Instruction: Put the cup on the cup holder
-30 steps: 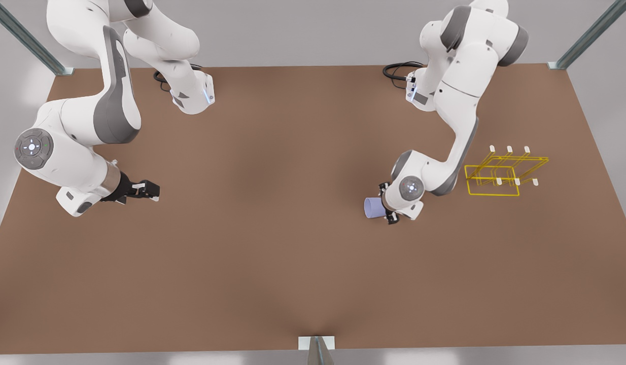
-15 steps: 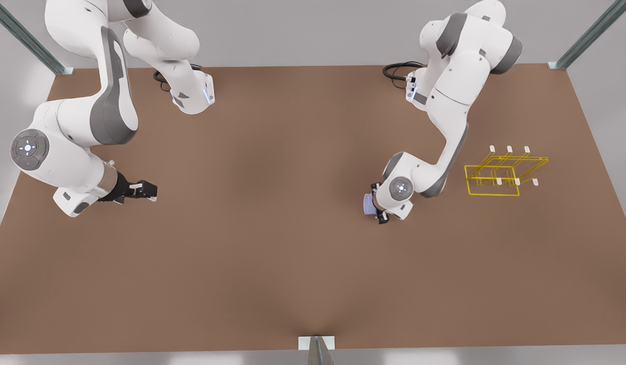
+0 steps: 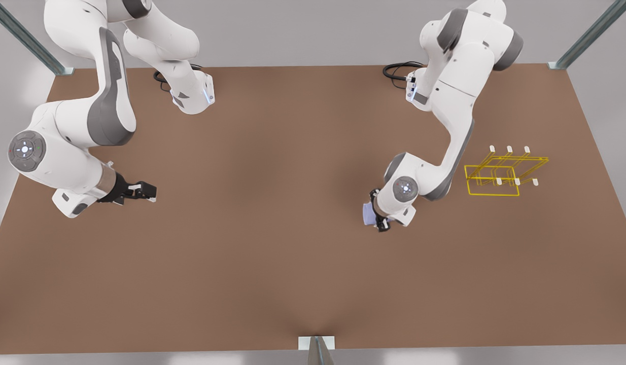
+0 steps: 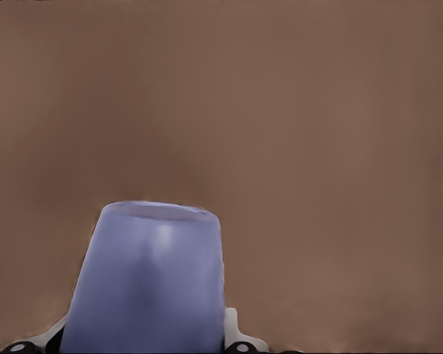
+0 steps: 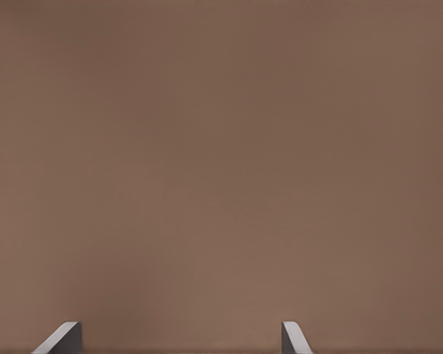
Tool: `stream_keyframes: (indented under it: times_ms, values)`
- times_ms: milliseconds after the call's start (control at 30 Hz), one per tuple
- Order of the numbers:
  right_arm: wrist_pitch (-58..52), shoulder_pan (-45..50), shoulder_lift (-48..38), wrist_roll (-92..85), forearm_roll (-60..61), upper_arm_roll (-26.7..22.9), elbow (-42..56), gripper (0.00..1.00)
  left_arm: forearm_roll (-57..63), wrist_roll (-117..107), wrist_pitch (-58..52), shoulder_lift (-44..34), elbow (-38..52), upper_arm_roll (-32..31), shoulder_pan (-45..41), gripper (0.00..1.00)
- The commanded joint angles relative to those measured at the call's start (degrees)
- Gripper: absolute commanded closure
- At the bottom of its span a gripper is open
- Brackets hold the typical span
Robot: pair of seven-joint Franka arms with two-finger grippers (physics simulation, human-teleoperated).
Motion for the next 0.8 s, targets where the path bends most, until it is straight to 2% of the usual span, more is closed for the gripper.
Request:
stream_keyframes:
  times_ms: [0,67,100,167,200,233,267,333,367,400,433,500,633,700,767]
  values:
    - [0.29,0.02,-0.05,-0.22,0.15,0.02,0.03,0.0,2.93,-1.81,-17.01,-0.19,5.55,0.25,0.02,0.21]
    - [0.29,0.02,-0.05,-0.13,0.07,0.02,0.03,0.0,13.65,-5.06,-33.0,-1.24,15.14,0.34,-0.86,0.21]
    - [0.2,0.02,-0.05,-0.13,0.15,0.02,0.12,0.0,17.17,-4.97,-34.59,-3.26,15.23,5.5,-4.97,0.21]
    - [0.11,0.02,-0.05,-0.13,0.07,0.02,0.12,0.0,17.62,-3.04,-34.68,-2.65,15.58,37.14,-29.66,0.21]
    - [0.11,0.02,-0.05,-0.13,0.07,0.02,0.12,0.0,17.53,-1.02,-34.86,-0.99,15.14,47.69,-38.02,0.21]
    - [0.11,0.02,-0.05,-0.13,0.15,0.02,0.12,0.0,17.62,3.37,-35.74,2.53,13.91,62.02,-49.36,0.21]
    - [0.11,0.02,-0.05,-0.13,0.07,0.02,0.12,0.0,17.62,6.36,-36.26,5.61,12.95,70.73,-55.34,0.21]
    - [0.11,0.02,-0.05,-0.13,0.15,0.02,0.12,0.0,20.17,10.4,-38.9,10.53,11.54,79.62,-62.47,0.21]
    - [0.11,0.02,-0.05,-0.13,0.07,0.02,0.12,0.0,20.17,12.25,-39.25,12.03,10.05,81.46,-64.05,0.21]
    - [0.11,0.02,-0.05,-0.13,0.07,0.02,0.12,0.0,20.6,16.38,-36.01,14.22,4.6,85.33,-67.3,0.21]
    - [0.11,0.02,-0.05,-0.13,0.07,0.02,0.12,0.0,21.31,16.47,-33.81,14.66,2.14,85.68,-68.1,0.21]
    - [0.11,0.02,-0.05,-0.22,0.07,0.02,0.03,0.0,22.53,16.73,-28.18,20.9,-0.24,87.88,-67.83,0.21]
    - [0.11,0.02,-0.05,-0.13,0.07,0.02,0.12,0.0,25.0,16.65,-26.69,23.98,-1.21,87.18,-65.46,0.21]
    - [0.11,0.02,-0.05,-0.05,0.07,0.02,0.12,0.0,25.53,16.03,-24.4,24.51,-6.74,87.27,-65.72,0.21]
    - [0.2,0.02,-0.05,-0.05,0.07,0.02,0.12,0.0,25.26,16.12,-22.03,25.39,-8.59,87.18,-63.62,0.21]
